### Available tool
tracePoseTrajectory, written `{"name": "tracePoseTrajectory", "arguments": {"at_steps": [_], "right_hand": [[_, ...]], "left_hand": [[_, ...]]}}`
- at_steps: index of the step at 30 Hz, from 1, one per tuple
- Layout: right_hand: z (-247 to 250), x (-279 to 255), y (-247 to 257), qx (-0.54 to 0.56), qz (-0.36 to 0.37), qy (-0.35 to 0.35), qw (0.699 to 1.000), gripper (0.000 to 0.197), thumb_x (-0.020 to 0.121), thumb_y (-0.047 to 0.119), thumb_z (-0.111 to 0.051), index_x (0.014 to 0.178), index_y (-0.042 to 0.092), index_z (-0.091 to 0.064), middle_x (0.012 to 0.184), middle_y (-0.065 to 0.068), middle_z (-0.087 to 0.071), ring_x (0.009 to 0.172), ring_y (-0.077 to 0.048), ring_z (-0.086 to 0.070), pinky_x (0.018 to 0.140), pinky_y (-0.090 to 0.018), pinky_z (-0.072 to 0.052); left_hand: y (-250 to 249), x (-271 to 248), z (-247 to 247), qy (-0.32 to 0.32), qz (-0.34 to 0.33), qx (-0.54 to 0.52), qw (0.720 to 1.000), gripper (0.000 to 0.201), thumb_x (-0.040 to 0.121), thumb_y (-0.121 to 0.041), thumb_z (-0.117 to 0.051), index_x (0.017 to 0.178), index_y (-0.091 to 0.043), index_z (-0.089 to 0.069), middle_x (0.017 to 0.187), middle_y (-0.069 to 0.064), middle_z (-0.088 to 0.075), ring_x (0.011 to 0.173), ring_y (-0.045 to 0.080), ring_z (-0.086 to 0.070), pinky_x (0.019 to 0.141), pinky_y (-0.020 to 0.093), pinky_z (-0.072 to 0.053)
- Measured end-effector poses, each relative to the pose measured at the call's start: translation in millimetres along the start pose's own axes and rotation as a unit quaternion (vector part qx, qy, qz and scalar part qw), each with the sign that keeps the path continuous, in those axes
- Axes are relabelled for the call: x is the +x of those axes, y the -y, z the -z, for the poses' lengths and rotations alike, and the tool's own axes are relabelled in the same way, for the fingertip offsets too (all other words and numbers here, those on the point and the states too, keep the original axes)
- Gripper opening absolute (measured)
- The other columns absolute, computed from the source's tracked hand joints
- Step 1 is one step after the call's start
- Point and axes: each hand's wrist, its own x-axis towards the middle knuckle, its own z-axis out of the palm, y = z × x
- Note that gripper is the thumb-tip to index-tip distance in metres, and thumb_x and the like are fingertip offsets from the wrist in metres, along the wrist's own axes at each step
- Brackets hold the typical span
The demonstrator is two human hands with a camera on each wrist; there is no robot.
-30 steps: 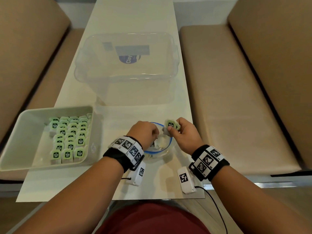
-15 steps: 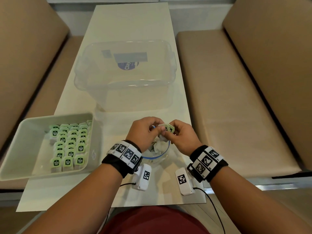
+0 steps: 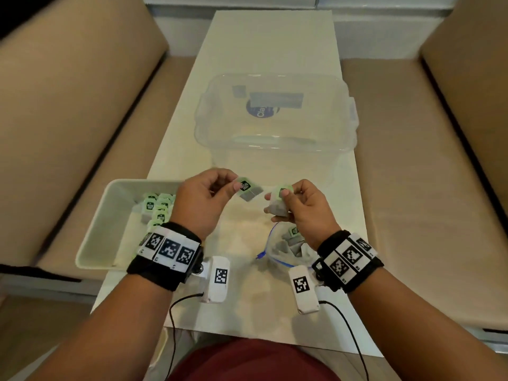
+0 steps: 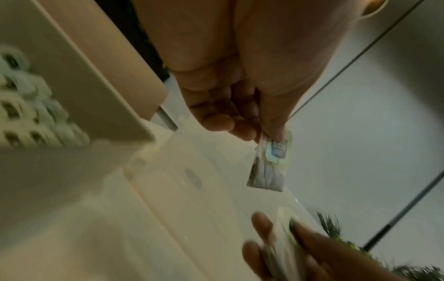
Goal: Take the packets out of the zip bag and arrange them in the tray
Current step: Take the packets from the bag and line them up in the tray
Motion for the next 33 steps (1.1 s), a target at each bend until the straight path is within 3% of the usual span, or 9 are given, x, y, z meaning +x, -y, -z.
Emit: {"name": "tracePoseTrajectory", "arguments": {"at_steps": [6,8,10,15,19,22,26,29,33], "right_hand": [[-70,17,10,-0.038,0.017,0.009,0.999,0.015,0.102,0.000,-0.038,0.101,0.014,-0.040,0.082,-0.009,-0.069,0.072,-0.028,-0.068,0.067,-0.040,-0.057],[-99,23,16,-0.040,0.022,0.014,0.999,0.022,0.097,-0.005,-0.042,0.099,0.017,-0.045,0.077,-0.008,-0.059,0.066,-0.026,-0.061,0.071,-0.046,-0.057],[-127,28,22,-0.065,0.046,0.043,0.996,0.018,0.096,-0.001,-0.051,0.099,0.017,-0.054,0.078,-0.005,-0.054,0.065,-0.024,-0.057,0.071,-0.049,-0.056],[-199,36,24,-0.227,0.125,0.140,0.956,0.022,0.082,0.019,-0.080,0.101,0.020,-0.068,0.078,0.013,-0.061,0.067,-0.007,-0.058,0.067,-0.027,-0.053],[-237,48,13,-0.322,0.130,0.150,0.926,0.010,0.082,0.024,-0.079,0.078,0.025,-0.069,0.060,0.014,-0.059,0.054,0.001,-0.053,0.054,-0.011,-0.036],[-247,54,4,-0.363,0.092,0.148,0.915,0.015,0.082,0.028,-0.079,0.072,0.028,-0.067,0.052,0.014,-0.054,0.048,0.000,-0.048,0.050,-0.012,-0.032],[-245,62,-7,-0.386,0.046,0.056,0.919,0.012,0.091,0.027,-0.066,0.080,0.022,-0.064,0.067,0.012,-0.059,0.056,-0.001,-0.051,0.055,-0.016,-0.038],[-238,62,-9,-0.346,0.003,0.002,0.938,0.008,0.086,0.030,-0.054,0.085,0.024,-0.058,0.077,0.004,-0.062,0.064,-0.016,-0.057,0.066,-0.034,-0.050],[-230,55,-7,-0.272,-0.040,-0.030,0.961,0.014,0.081,0.031,-0.047,0.087,0.019,-0.046,0.080,-0.008,-0.060,0.062,-0.020,-0.050,0.058,-0.035,-0.043]], "left_hand": [[11,15,108,0.025,-0.017,0.165,0.986,0.015,0.093,-0.015,-0.063,0.101,-0.027,-0.068,0.081,-0.015,-0.066,0.071,-0.006,-0.060,0.066,0.010,-0.046],[16,19,137,0.039,-0.029,0.217,0.975,0.013,0.092,-0.020,-0.063,0.097,-0.031,-0.068,0.081,-0.014,-0.068,0.072,-0.002,-0.061,0.068,0.019,-0.049],[21,21,161,0.050,-0.044,0.269,0.961,0.010,0.091,-0.023,-0.065,0.094,-0.031,-0.069,0.079,-0.015,-0.067,0.070,-0.005,-0.058,0.066,0.015,-0.046],[28,28,200,0.082,-0.103,0.274,0.953,0.008,0.087,-0.022,-0.070,0.091,-0.029,-0.073,0.080,-0.015,-0.068,0.070,0.000,-0.058,0.067,0.025,-0.049],[33,34,219,0.104,-0.121,0.239,0.958,0.009,0.087,-0.022,-0.071,0.090,-0.030,-0.073,0.077,-0.017,-0.067,0.071,-0.001,-0.057,0.064,0.013,-0.043],[44,43,228,0.129,-0.100,0.262,0.951,0.005,0.087,-0.026,-0.069,0.088,-0.030,-0.072,0.072,-0.017,-0.063,0.068,-0.002,-0.055,0.059,0.009,-0.036],[77,63,222,0.201,-0.034,0.427,0.881,0.005,0.090,-0.031,-0.064,0.088,-0.030,-0.067,0.082,-0.013,-0.062,0.072,0.007,-0.054,0.062,0.025,-0.036],[98,76,204,0.291,0.013,0.518,0.805,0.012,0.089,-0.019,-0.062,0.088,-0.027,-0.071,0.087,-0.007,-0.068,0.075,0.015,-0.060,0.066,0.027,-0.045],[113,91,177,0.381,0.022,0.589,0.712,0.015,0.086,-0.010,-0.060,0.078,-0.018,-0.071,0.082,0.001,-0.070,0.072,0.020,-0.065,0.066,0.028,-0.053]]}}
